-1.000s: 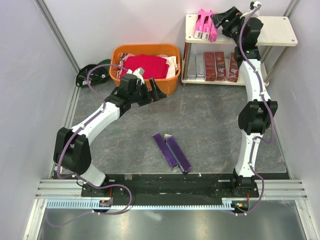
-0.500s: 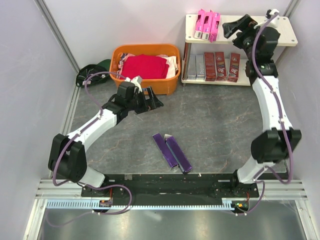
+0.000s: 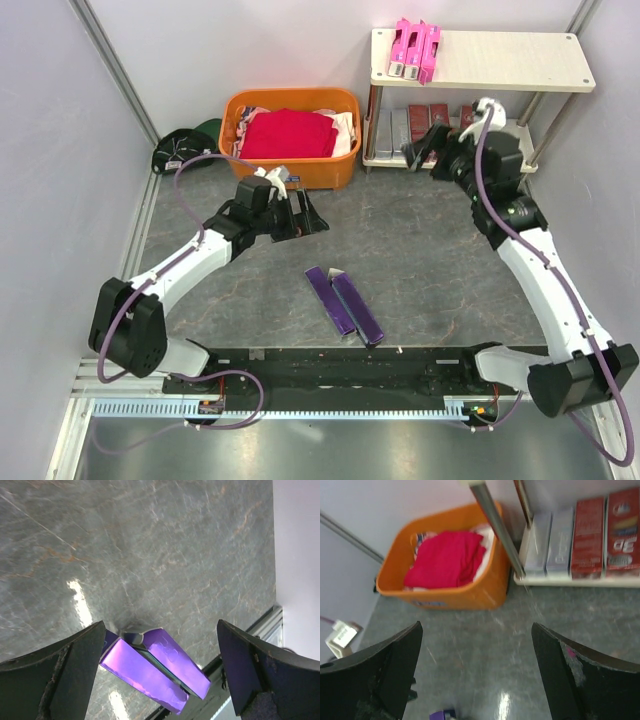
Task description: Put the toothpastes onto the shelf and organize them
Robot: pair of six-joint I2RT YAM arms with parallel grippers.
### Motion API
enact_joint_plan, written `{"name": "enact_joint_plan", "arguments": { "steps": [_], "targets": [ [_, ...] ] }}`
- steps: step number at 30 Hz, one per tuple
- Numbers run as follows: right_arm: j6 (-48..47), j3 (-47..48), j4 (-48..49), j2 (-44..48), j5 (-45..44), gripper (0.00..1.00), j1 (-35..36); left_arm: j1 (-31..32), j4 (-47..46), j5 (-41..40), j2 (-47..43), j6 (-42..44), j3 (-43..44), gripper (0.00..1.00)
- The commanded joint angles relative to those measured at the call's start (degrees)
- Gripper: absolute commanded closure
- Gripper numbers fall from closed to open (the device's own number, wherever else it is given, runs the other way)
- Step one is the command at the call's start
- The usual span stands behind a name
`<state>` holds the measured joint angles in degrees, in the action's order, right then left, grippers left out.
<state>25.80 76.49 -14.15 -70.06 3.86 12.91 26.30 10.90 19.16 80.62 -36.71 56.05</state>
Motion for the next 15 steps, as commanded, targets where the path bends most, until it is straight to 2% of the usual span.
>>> {"name": "enact_joint_plan", "arguments": {
  "steps": [1, 6, 15],
  "targets": [
    [-2.08, -9.23, -5.62, 5.02, -2.19, 0.02, 2.03, 2.87, 2.81, 1.76, 0.32, 3.13, 1.69, 0.0],
    [0.3, -18.2, -5.54, 8.36, 0.09, 0.02, 2.21, 7.61, 6.76, 0.44, 4.19, 2.87, 4.5, 0.0],
    [0.39, -21.73, -5.01, 7.92, 1.33, 0.02, 2.39, 14.82, 10.89, -1.22, 9.03, 1.99, 6.88, 0.01]
  ]
}}
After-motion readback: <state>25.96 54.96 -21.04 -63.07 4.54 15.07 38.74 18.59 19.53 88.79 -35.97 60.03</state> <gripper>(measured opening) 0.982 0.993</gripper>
